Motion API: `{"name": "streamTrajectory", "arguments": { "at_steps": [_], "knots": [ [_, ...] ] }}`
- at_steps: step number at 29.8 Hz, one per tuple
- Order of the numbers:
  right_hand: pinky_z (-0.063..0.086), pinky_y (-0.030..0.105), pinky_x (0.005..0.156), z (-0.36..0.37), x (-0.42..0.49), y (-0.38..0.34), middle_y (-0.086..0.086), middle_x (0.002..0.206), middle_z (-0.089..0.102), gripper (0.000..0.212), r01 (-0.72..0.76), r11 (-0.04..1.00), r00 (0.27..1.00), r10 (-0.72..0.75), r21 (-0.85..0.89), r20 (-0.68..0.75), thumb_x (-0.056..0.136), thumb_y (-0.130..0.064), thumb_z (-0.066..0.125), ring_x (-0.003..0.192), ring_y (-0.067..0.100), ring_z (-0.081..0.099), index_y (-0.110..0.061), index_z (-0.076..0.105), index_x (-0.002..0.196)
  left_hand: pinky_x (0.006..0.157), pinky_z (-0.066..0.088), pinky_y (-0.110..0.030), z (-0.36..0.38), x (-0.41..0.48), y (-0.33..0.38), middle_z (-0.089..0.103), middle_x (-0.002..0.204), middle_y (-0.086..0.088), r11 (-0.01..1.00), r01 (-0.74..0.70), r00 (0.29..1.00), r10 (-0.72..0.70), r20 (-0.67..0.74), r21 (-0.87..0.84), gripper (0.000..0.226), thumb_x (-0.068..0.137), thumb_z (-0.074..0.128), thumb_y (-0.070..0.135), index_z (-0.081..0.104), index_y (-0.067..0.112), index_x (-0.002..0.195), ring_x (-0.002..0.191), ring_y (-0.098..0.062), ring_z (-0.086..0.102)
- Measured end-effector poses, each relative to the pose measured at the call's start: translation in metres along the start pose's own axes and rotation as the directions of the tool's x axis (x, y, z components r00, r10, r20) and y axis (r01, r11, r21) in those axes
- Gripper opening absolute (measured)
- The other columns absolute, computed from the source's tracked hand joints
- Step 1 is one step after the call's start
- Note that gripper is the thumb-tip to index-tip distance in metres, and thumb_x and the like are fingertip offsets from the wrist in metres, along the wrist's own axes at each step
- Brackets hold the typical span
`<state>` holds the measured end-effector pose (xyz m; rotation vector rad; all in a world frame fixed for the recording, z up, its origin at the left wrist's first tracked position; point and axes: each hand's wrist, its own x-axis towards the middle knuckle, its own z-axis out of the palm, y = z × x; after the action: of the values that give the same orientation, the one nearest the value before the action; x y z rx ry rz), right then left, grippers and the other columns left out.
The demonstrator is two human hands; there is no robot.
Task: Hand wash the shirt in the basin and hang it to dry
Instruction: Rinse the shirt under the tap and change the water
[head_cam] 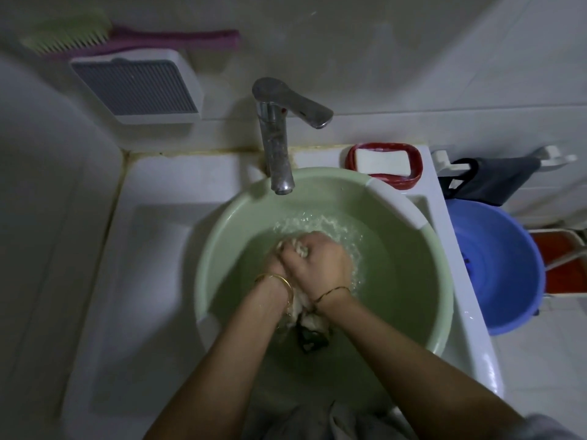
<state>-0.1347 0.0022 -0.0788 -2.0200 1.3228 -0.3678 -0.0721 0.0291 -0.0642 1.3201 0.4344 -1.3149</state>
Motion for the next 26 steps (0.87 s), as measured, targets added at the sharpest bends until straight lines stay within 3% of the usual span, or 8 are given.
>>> {"name": "streamTrajectory", "arguments": {
  "at_steps": [4,10,13,17,20,22,24,26],
  "knots": [
    [0.039,0.028,0.063,-0.004,0.024,0.036,0.004,0.098,0.057,0.036,-0.103,0.96,0.994,0.11,-0.259,0.011,0.092,-0.05,0.043,0.09,0.028,0.057,-0.019,0.059,0.082,0.091,0.041,-0.032,-0.009,0.022,-0.001,0.06,0.114,-0.015,0.521,-0.211,0.921,0.389,-0.01,0.827,0.05,0.101,0.029,0.04,0.061,0.004,0.115,0.112,-0.03,0.056],
    [0.041,0.046,0.093,0.0,0.038,0.07,0.011,0.145,0.023,0.077,-0.034,0.748,0.98,0.156,-0.663,0.126,0.085,-0.061,0.05,0.121,0.035,0.035,-0.025,0.02,0.146,0.082,0.046,-0.04,-0.039,0.053,-0.013,0.013,0.148,-0.019,-0.427,-0.055,0.839,0.471,0.274,0.902,0.064,0.098,0.029,0.048,-0.005,0.031,0.148,0.116,-0.037,0.045],
    [0.033,0.054,0.1,0.025,0.024,0.08,0.011,0.158,-0.005,0.078,0.095,0.664,0.96,0.136,-0.742,0.245,0.094,-0.055,0.037,0.135,0.042,0.019,-0.023,-0.006,0.15,0.101,0.034,-0.055,-0.045,0.066,-0.032,-0.01,0.156,-0.012,-0.582,-0.036,0.89,0.351,0.291,0.812,0.061,0.097,0.023,0.053,-0.01,0.041,0.146,0.134,-0.044,0.017],
    [0.033,0.054,0.096,0.036,0.03,0.096,0.007,0.158,0.006,0.061,0.46,0.462,0.865,-0.04,-0.758,0.5,0.097,-0.052,0.027,0.139,0.038,0.015,-0.024,0.011,0.15,0.097,0.041,-0.052,-0.057,0.086,-0.042,0.031,0.145,-0.023,-0.715,0.006,0.815,0.408,0.411,0.699,0.045,0.097,0.026,0.023,0.04,0.026,0.14,0.123,-0.049,0.038],
    [0.044,0.037,0.073,0.036,0.038,0.101,0.006,0.145,0.034,0.055,0.138,0.604,0.981,0.028,-0.785,0.194,0.096,-0.042,0.044,0.121,0.033,0.041,-0.027,0.027,0.146,0.105,0.034,-0.045,-0.065,0.106,-0.038,0.038,0.14,-0.017,-0.49,-0.16,0.752,0.502,0.427,0.857,0.048,0.092,0.03,0.014,0.05,0.029,0.132,0.125,-0.041,0.04],
    [0.05,0.037,0.076,0.041,0.036,0.089,0.011,0.141,0.035,0.045,-0.11,0.825,0.971,0.208,-0.554,0.116,0.097,-0.02,0.043,0.11,0.03,0.05,-0.023,0.035,0.142,0.098,0.041,-0.031,-0.051,0.1,-0.025,0.05,0.13,-0.015,0.156,-0.357,0.846,0.471,0.249,0.921,0.039,0.089,0.048,0.006,0.057,0.02,0.124,0.122,-0.034,0.048],
    [0.052,0.035,0.078,0.037,0.031,0.069,0.01,0.129,0.048,0.03,-0.239,0.943,0.94,0.285,-0.229,0.191,0.095,-0.021,0.046,0.097,0.025,0.057,-0.018,0.052,0.125,0.063,0.054,-0.021,-0.034,0.083,-0.01,0.067,0.093,-0.016,0.829,-0.325,0.935,0.353,0.025,0.455,0.018,0.086,0.052,0.003,0.066,0.006,0.096,0.078,-0.026,0.069],
    [0.05,0.031,0.075,0.023,0.015,0.047,0.005,0.106,0.059,0.03,-0.218,0.975,0.96,0.209,0.031,0.184,0.088,-0.041,0.056,0.089,0.021,0.059,-0.02,0.064,0.108,0.054,0.052,-0.022,-0.021,0.069,0.001,0.069,0.068,-0.013,0.991,-0.128,0.991,0.127,0.029,0.046,0.031,0.093,0.045,0.025,0.065,0.005,0.078,0.055,-0.021,0.066]
  ]
}}
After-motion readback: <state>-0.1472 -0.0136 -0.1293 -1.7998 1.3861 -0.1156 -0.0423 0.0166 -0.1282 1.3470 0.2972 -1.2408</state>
